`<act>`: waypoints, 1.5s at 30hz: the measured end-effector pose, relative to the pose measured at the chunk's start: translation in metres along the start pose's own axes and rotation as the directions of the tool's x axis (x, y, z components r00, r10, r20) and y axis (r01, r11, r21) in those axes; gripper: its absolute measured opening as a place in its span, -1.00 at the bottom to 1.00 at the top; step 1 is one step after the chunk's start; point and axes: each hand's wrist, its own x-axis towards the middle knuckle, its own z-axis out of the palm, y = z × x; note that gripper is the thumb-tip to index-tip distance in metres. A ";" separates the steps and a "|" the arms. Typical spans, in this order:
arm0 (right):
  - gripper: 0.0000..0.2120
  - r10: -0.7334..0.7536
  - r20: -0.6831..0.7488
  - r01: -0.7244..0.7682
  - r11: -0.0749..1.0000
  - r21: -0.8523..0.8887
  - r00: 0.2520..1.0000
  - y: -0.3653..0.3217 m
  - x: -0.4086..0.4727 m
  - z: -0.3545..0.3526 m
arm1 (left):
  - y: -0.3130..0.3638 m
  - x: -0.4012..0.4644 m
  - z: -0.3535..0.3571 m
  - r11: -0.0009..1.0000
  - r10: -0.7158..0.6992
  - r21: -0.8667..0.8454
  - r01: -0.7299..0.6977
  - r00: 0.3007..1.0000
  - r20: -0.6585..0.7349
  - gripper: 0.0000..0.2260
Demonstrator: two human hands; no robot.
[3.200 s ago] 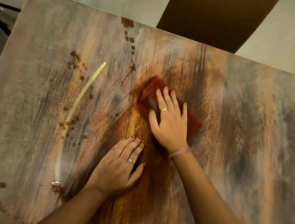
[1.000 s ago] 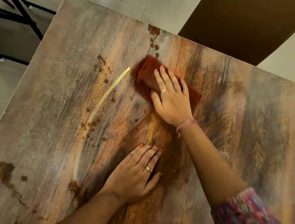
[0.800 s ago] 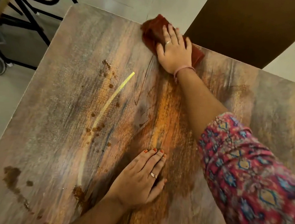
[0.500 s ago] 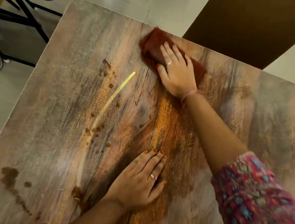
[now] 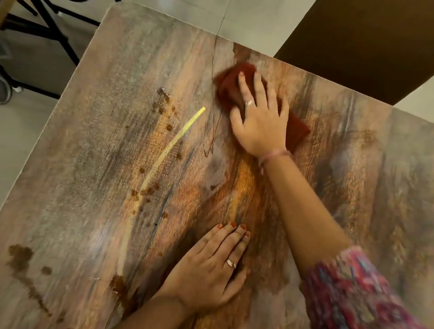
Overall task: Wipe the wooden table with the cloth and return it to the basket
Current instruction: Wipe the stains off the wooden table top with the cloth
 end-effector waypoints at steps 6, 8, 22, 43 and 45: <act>-0.45 0.107 0.065 -0.114 0.988 0.108 0.992 0.001 0.094 -0.009 | 0.000 0.000 -0.001 1.000 0.015 -0.010 -0.015 1.000 0.014 -0.50; -0.46 0.050 0.022 -0.052 0.994 0.096 0.998 0.004 0.059 -0.006 | 0.000 -0.001 0.000 1.000 0.010 0.003 -0.010 1.000 -0.003 -0.49; -0.49 0.093 -0.059 -0.090 0.994 0.058 0.994 0.015 0.029 -0.009 | 0.001 -0.001 0.001 1.000 0.001 0.008 -0.001 1.000 -0.010 -0.48; -0.53 0.056 0.000 -0.056 0.994 0.097 0.998 0.010 0.057 -0.014 | -0.001 0.000 -0.001 0.999 0.009 0.031 -0.009 1.000 0.000 -0.50; -0.52 0.066 0.033 -0.069 0.994 0.084 0.997 0.001 0.080 -0.014 | -0.002 -0.001 0.000 0.999 0.015 0.030 -0.015 1.000 -0.005 -0.50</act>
